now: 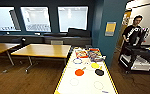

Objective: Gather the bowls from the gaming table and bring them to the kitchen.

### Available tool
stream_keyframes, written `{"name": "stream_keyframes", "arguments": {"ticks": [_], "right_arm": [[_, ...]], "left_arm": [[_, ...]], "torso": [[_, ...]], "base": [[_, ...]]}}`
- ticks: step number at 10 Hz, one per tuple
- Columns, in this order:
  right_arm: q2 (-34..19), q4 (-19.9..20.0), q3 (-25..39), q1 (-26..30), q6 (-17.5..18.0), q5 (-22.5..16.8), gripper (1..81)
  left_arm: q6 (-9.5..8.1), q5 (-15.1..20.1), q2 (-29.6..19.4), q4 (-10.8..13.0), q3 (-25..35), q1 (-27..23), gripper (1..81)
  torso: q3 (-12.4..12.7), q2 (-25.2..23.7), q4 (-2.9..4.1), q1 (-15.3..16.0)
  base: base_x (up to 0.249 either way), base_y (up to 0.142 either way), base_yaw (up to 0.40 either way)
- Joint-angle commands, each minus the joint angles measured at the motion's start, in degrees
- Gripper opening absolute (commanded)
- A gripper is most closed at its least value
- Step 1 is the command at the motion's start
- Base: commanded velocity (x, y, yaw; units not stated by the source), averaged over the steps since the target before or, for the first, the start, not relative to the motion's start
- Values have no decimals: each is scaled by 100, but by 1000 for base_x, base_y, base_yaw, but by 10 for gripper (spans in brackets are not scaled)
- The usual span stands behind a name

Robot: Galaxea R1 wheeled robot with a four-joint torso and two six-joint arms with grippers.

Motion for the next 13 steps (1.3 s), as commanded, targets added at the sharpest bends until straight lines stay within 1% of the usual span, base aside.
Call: {"name": "stream_keyframes", "arguments": {"ticks": [1, 7, 10, 13], "right_arm": [[-89, -46, -12, 144, -18, -248, 10], [-10, -55, -82, 135, -26, -248, 10], [95, -63, -222, 135, -35, -248, 10], [175, -55, -293, 144, -123, -257, 10]], "left_arm": [[47, 272, -122, 49, -27, -200, 10], [47, 289, -104, 49, -36, -200, 10], [47, 289, 18, 49, -272, -200, 10], [47, 298, 142, 49, -449, -200, 10]], "torso": [[-2, 0, 0, 0], [0, 0, 0, 2], [0, 0, 0, 0], [0, 0, 0, 0]], "base": [[-104, 0, 0], [-120, 0, 0], [-140, 0, 0], [-147, 0, 0]]}}
